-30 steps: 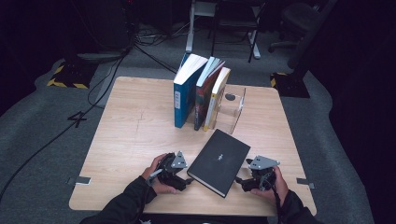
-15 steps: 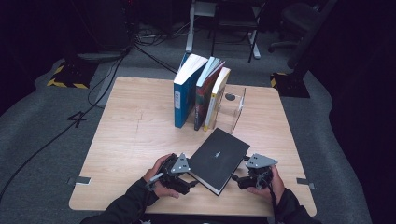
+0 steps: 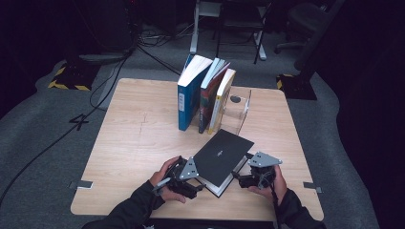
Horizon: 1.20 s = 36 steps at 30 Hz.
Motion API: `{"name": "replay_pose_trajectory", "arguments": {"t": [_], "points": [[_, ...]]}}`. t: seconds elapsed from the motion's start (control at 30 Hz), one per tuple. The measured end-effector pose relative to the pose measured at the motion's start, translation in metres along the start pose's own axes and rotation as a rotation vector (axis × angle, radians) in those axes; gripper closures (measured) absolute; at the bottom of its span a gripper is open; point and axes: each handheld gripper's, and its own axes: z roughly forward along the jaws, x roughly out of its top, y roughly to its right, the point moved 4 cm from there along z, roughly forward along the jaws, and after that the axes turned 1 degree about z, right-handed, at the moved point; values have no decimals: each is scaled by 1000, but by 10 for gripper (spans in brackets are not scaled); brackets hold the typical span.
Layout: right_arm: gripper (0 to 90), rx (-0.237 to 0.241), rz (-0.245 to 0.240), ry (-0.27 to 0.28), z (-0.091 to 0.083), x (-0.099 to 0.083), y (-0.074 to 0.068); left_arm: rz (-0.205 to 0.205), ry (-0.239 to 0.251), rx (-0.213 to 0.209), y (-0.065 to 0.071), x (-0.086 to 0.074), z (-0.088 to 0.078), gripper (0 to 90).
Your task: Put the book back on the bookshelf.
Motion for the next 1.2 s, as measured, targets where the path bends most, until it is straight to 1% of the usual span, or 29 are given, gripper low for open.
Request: {"name": "replay_pose_trajectory", "arguments": {"t": [0.07, 0.1, 0.13, 0.3, 0.43, 0.5, 0.6, 0.67, 0.7, 0.73, 0.77, 0.83, 0.9, 0.93, 0.97, 1.0, 1.07, 1.13, 1.2], "points": [[154, -3, 2, 12, 0, 5, 0, 11, 3, 12, 0, 3, 1, 155], [156, -2, 13, 17, 0, 8, 0, 10, 2, 16, 0, 4, 2, 153], [156, -3, 13, 22, 0, 10, 0, 15, -4, 29, 0, 5, 3, 155], [156, -8, 18, 35, 2, 20, 0, 7, 2, 64, -2, 10, 7, 155], [156, -12, 16, 49, 2, 28, 1, 15, 0, 94, -3, 16, 10, 156], [156, -8, 26, 61, 3, 33, 1, 14, 3, 108, -5, 17, 12, 160], [155, -8, 28, 69, 4, 37, 2, 6, 5, 116, -7, 19, 13, 168], [155, -7, 30, 78, 6, 43, 2, 5, 1, 146, -9, 20, 16, 178], [156, -6, 31, 78, 6, 45, 2, -1, -2, 151, -9, 21, 17, 184], [156, -6, 31, 78, 6, 45, 2, -1, -2, 151, -9, 21, 17, 184], [156, -5, 34, 81, 7, 46, 2, -10, 9, 152, -11, 21, 18, 184], [154, -7, 28, 83, 7, 49, 3, -29, 14, 164, -13, 22, 17, 228], [153, -4, 30, 85, 8, 51, 3, -59, 32, 157, -17, 23, 17, 257], [154, -2, 33, 86, 9, 52, 3, -83, 45, 161, -19, 24, 16, 286], [153, -2, 34, 86, 9, 53, 4, -94, 50, 154, -21, 24, 16, 326], [153, -6, 32, 86, 9, 53, 4, -94, 56, 151, -21, 24, 15, 334], [154, -6, 35, 84, 9, 53, 5, -79, 63, 164, -22, 25, 14, 376], [157, -5, 41, 85, 9, 53, 6, -56, 70, 185, -22, 27, 11, 457], [163, -1, 50, 88, 8, 53, 7, -33, 73, 203, -22, 29, 9, 510]]}}
